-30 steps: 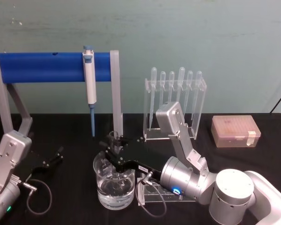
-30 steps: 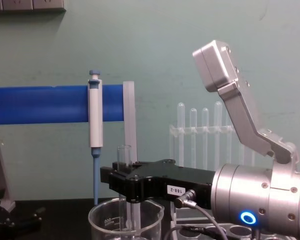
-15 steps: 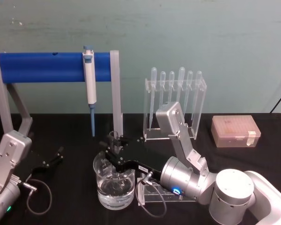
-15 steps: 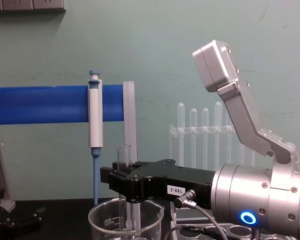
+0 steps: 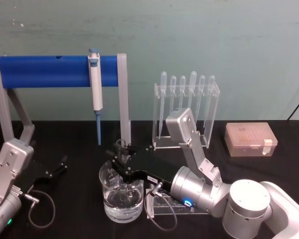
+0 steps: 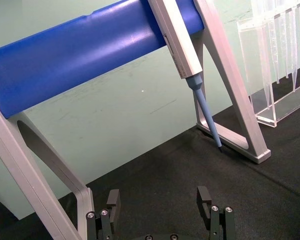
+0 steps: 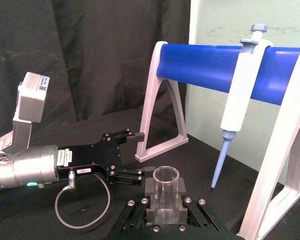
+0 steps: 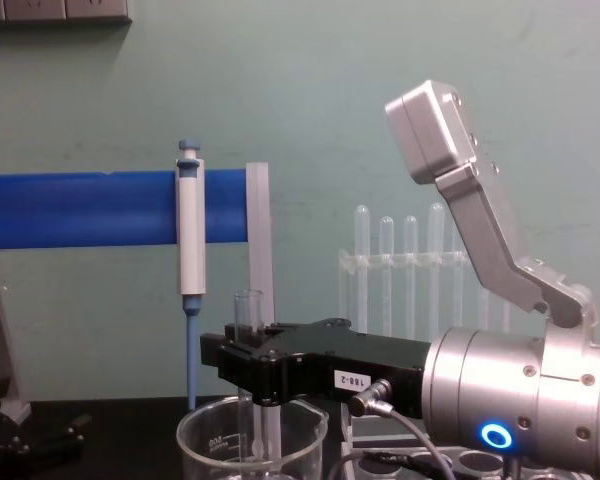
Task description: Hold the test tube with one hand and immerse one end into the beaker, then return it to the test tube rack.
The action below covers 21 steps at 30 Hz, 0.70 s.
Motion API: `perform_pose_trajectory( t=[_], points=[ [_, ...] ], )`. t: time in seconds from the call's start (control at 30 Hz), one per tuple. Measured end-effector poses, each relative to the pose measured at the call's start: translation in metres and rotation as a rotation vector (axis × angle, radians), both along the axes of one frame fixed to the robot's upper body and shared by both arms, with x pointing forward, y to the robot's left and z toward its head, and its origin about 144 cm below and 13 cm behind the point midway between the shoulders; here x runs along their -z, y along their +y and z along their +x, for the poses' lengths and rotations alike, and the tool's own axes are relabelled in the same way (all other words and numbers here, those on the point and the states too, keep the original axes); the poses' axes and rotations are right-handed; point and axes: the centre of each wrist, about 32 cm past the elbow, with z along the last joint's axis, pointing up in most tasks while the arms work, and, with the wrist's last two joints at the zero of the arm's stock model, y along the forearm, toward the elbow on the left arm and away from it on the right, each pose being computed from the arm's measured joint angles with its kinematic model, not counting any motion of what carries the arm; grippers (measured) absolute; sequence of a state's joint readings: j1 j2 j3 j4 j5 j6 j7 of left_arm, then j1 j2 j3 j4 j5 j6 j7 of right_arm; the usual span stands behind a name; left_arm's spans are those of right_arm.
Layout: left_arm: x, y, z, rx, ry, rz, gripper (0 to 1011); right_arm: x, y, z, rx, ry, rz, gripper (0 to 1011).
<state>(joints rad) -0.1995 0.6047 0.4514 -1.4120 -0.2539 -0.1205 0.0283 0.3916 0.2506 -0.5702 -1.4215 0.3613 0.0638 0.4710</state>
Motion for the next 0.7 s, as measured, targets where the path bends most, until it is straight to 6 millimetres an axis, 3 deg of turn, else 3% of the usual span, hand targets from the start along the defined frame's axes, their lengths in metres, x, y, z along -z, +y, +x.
perform_pose_trajectory(
  t=[0.7],
  points=[
    [0.0000,0.0000,0.0000,0.000,0.000,0.000,1000,0.0000,0.0000,0.0000,0.000,0.000,0.000,226]
  ],
)
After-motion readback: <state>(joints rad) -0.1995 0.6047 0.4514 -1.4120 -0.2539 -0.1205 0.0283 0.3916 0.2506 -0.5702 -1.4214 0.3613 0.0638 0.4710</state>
